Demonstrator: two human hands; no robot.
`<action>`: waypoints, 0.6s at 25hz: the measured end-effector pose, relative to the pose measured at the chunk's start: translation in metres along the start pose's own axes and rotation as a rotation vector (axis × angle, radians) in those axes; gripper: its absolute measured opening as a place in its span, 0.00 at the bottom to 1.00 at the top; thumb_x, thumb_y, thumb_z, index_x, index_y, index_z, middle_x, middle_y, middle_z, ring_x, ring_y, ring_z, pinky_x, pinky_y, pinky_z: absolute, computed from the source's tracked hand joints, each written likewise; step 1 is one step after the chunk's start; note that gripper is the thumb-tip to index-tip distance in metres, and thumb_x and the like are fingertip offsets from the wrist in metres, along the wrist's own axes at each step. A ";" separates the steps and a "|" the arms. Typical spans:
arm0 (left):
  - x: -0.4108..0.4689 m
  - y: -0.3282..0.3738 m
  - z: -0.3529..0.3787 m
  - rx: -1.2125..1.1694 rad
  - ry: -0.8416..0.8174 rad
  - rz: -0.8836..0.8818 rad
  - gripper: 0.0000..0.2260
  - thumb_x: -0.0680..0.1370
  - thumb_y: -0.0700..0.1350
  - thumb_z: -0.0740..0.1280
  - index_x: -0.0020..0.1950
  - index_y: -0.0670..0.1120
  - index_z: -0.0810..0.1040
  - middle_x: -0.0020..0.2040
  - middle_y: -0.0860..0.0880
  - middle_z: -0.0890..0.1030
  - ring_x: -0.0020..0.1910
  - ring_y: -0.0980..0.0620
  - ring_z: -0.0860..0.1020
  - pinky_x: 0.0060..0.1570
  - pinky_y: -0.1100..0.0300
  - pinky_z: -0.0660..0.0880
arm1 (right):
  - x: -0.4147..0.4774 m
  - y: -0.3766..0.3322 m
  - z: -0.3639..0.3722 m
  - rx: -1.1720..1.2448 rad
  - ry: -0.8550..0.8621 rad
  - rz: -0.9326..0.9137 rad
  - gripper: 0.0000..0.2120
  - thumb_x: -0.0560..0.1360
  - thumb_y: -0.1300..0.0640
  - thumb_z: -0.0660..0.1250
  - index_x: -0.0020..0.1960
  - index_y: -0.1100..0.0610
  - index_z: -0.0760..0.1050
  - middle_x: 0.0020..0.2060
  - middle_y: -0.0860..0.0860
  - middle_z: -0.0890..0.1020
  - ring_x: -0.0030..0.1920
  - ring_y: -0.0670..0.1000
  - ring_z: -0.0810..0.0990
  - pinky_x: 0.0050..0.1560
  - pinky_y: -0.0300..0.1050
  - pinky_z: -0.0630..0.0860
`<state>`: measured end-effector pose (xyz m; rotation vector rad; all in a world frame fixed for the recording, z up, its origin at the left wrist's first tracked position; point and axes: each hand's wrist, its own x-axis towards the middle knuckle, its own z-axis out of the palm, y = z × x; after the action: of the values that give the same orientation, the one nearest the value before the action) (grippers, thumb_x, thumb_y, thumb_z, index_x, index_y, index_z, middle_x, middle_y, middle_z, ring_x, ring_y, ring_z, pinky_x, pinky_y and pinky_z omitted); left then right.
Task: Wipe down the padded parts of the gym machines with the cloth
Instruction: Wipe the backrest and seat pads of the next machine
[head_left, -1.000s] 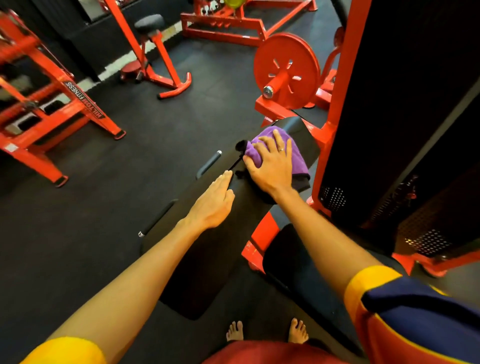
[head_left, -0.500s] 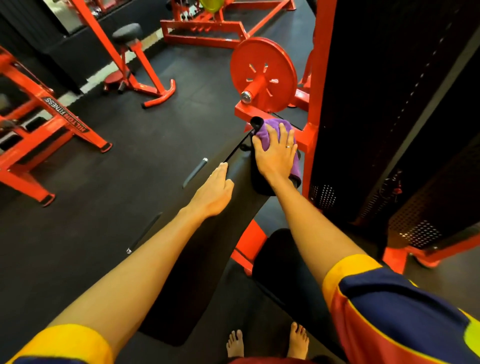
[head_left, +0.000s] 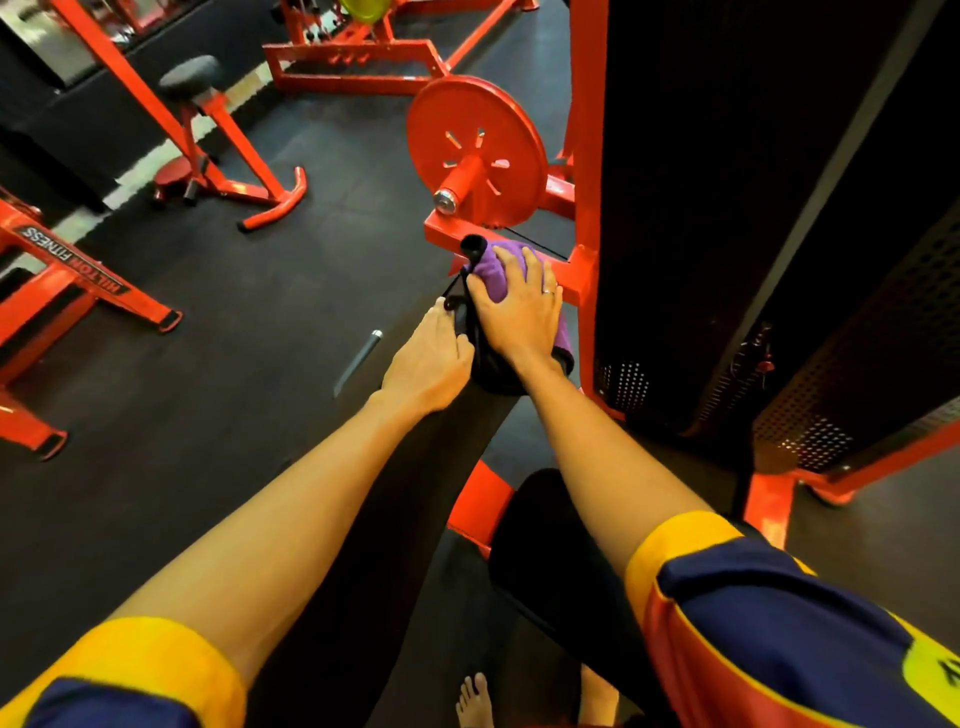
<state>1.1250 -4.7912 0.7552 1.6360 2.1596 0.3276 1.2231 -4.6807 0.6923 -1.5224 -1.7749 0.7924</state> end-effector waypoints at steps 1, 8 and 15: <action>0.000 0.004 0.001 0.021 0.009 0.006 0.28 0.79 0.51 0.52 0.80 0.45 0.58 0.79 0.45 0.63 0.77 0.46 0.64 0.73 0.43 0.66 | 0.000 0.000 0.000 0.032 0.020 0.068 0.31 0.78 0.33 0.60 0.78 0.43 0.65 0.80 0.51 0.62 0.81 0.58 0.54 0.80 0.60 0.48; 0.006 0.002 0.011 0.073 0.095 0.044 0.26 0.85 0.47 0.54 0.82 0.42 0.54 0.82 0.44 0.58 0.80 0.48 0.58 0.76 0.52 0.59 | -0.038 0.017 0.011 0.090 0.086 0.149 0.37 0.80 0.31 0.57 0.83 0.46 0.54 0.83 0.53 0.52 0.83 0.58 0.46 0.81 0.57 0.43; 0.009 0.000 0.016 0.124 0.145 0.057 0.26 0.85 0.48 0.54 0.82 0.42 0.54 0.82 0.43 0.58 0.80 0.47 0.59 0.76 0.50 0.60 | -0.015 0.028 -0.011 0.372 0.094 0.579 0.39 0.78 0.29 0.59 0.82 0.49 0.57 0.73 0.61 0.70 0.72 0.65 0.70 0.69 0.58 0.69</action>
<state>1.1303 -4.7840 0.7392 1.7952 2.2838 0.3454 1.2500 -4.6913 0.6754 -1.7867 -1.0368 1.2238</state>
